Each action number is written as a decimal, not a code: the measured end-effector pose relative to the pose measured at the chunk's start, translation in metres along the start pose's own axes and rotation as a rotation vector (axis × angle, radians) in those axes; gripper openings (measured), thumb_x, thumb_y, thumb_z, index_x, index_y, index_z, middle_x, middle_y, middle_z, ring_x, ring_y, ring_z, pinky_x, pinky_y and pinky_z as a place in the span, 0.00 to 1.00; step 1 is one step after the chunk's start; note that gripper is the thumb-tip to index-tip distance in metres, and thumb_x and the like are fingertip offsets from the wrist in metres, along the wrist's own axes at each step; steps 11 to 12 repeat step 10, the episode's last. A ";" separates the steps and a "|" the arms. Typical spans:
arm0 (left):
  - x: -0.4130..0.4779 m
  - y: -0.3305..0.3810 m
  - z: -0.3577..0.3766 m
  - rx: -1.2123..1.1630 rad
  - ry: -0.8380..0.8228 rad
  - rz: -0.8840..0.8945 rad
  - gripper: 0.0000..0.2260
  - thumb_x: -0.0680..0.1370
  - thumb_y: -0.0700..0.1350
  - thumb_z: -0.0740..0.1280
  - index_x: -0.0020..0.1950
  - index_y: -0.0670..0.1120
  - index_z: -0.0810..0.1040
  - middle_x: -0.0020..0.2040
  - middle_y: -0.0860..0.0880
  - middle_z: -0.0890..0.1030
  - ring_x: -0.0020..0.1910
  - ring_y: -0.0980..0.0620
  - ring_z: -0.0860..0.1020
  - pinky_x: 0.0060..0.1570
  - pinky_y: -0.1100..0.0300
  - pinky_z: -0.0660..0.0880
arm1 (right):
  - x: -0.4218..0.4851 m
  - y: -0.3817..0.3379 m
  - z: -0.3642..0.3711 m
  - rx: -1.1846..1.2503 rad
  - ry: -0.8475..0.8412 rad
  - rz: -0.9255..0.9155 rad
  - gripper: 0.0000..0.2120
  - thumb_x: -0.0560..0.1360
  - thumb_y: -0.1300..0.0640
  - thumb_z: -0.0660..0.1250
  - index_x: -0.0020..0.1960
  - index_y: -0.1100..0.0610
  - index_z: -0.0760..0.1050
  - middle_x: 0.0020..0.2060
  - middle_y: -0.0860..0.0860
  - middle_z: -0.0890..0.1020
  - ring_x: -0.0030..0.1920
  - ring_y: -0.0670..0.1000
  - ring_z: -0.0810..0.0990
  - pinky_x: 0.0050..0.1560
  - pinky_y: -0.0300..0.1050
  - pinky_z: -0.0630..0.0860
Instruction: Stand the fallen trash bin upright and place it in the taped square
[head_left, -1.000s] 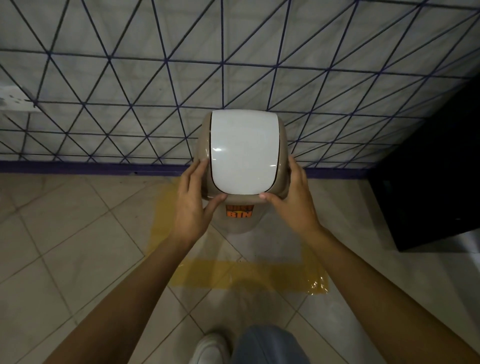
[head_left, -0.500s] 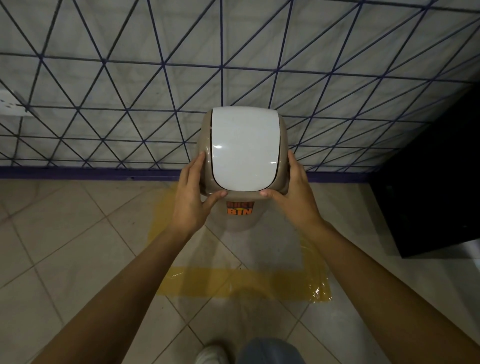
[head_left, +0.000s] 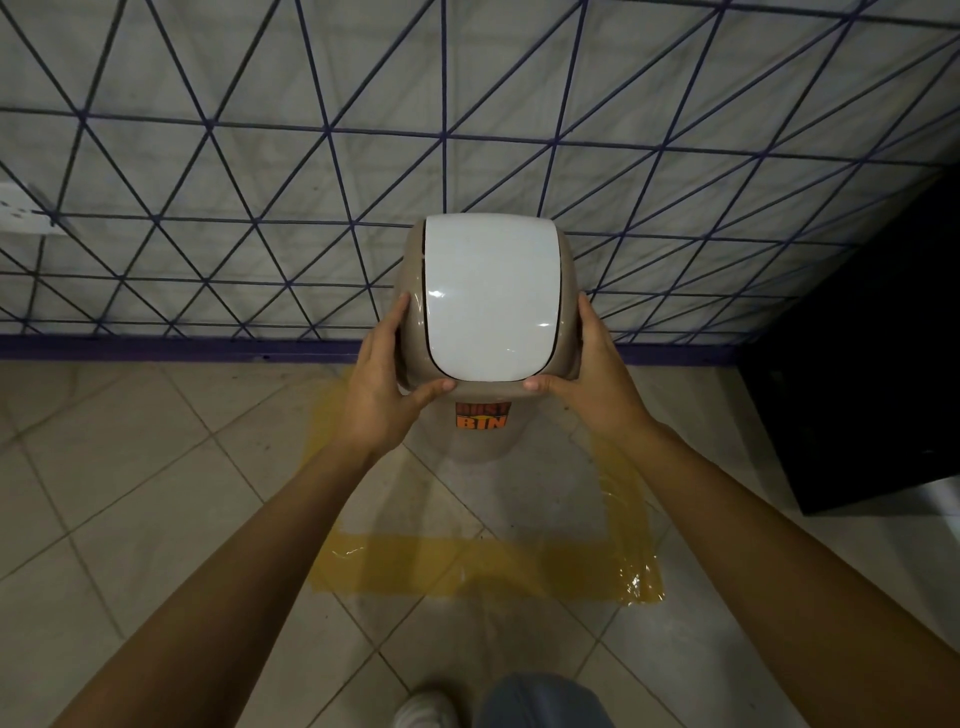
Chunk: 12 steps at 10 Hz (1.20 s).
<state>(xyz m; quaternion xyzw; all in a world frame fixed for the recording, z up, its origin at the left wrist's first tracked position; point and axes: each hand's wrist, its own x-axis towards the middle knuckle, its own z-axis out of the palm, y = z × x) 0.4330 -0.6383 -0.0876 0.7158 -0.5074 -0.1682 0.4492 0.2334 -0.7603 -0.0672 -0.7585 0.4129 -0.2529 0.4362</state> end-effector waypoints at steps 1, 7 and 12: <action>0.005 -0.002 -0.006 -0.022 -0.053 -0.036 0.44 0.68 0.45 0.75 0.76 0.53 0.52 0.75 0.51 0.61 0.72 0.52 0.62 0.68 0.52 0.67 | 0.002 -0.001 -0.002 -0.010 -0.013 -0.002 0.55 0.60 0.57 0.80 0.76 0.50 0.48 0.72 0.50 0.63 0.71 0.49 0.61 0.70 0.57 0.63; -0.010 0.020 -0.005 0.195 0.050 0.001 0.40 0.68 0.39 0.75 0.75 0.46 0.59 0.66 0.41 0.70 0.63 0.46 0.70 0.61 0.56 0.69 | -0.007 0.002 0.006 -0.125 0.072 0.050 0.56 0.62 0.59 0.79 0.76 0.50 0.44 0.74 0.51 0.57 0.73 0.51 0.55 0.70 0.49 0.56; -0.014 0.078 -0.022 0.208 -0.005 -0.037 0.34 0.68 0.43 0.76 0.71 0.43 0.66 0.67 0.41 0.71 0.66 0.43 0.69 0.64 0.51 0.67 | -0.026 -0.043 -0.018 -0.239 0.026 0.133 0.51 0.64 0.54 0.78 0.75 0.51 0.48 0.72 0.55 0.60 0.72 0.56 0.58 0.69 0.54 0.60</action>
